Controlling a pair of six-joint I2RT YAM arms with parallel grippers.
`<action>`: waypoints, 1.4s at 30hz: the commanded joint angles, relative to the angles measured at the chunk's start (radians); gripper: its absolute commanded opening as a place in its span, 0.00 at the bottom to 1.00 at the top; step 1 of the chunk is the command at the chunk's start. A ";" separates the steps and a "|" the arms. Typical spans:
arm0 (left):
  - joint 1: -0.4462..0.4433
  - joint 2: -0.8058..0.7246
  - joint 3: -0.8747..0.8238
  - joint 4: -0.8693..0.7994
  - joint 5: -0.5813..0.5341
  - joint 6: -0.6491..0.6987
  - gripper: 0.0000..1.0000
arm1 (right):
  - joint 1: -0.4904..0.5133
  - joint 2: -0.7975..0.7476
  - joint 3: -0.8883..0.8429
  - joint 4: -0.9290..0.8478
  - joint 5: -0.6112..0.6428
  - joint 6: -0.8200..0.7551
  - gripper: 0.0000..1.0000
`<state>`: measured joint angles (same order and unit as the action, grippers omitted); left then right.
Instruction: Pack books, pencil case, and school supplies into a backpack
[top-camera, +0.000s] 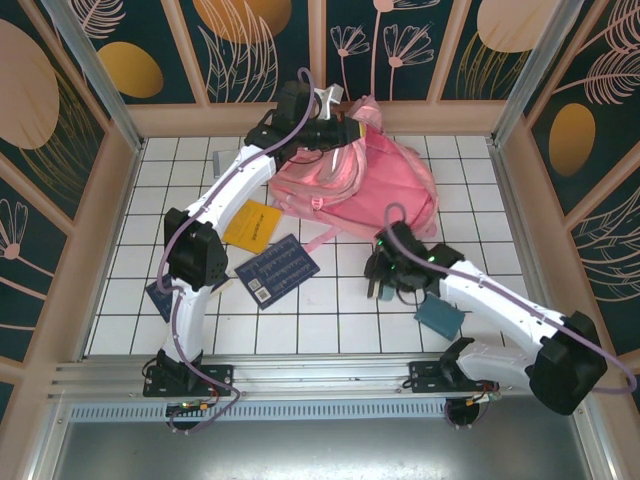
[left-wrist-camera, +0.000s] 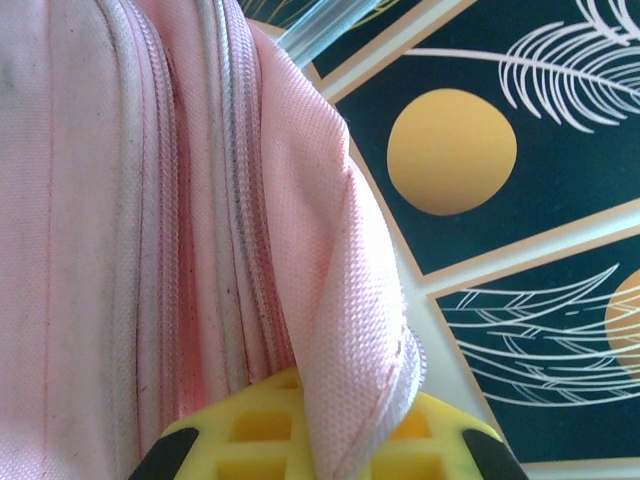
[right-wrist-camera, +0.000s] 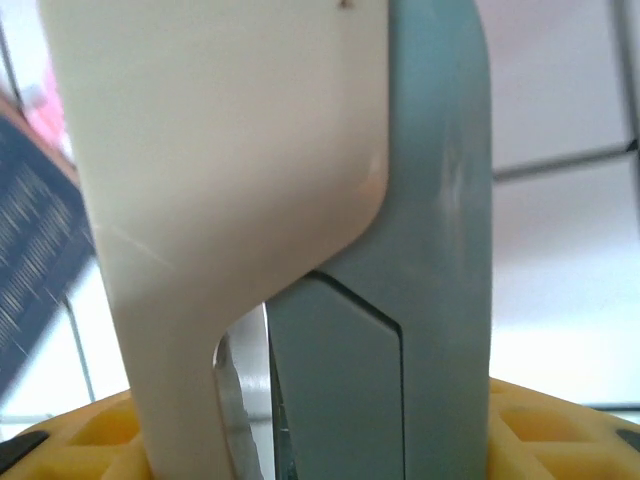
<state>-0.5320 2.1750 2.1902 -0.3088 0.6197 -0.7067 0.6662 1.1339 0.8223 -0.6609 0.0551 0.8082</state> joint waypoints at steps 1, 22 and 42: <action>0.012 -0.097 0.044 0.001 0.043 0.056 0.00 | -0.112 -0.023 0.087 0.076 -0.035 -0.065 0.50; 0.007 -0.170 -0.024 -0.011 0.071 0.073 0.00 | -0.394 0.768 0.744 0.444 -0.426 0.112 0.50; 0.008 -0.166 -0.033 -0.010 0.062 0.066 0.00 | -0.422 1.165 1.093 0.471 -0.273 0.440 0.79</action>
<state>-0.5282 2.0953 2.1380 -0.4065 0.6430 -0.6540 0.2668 2.2478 1.8530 -0.2157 -0.2871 1.2041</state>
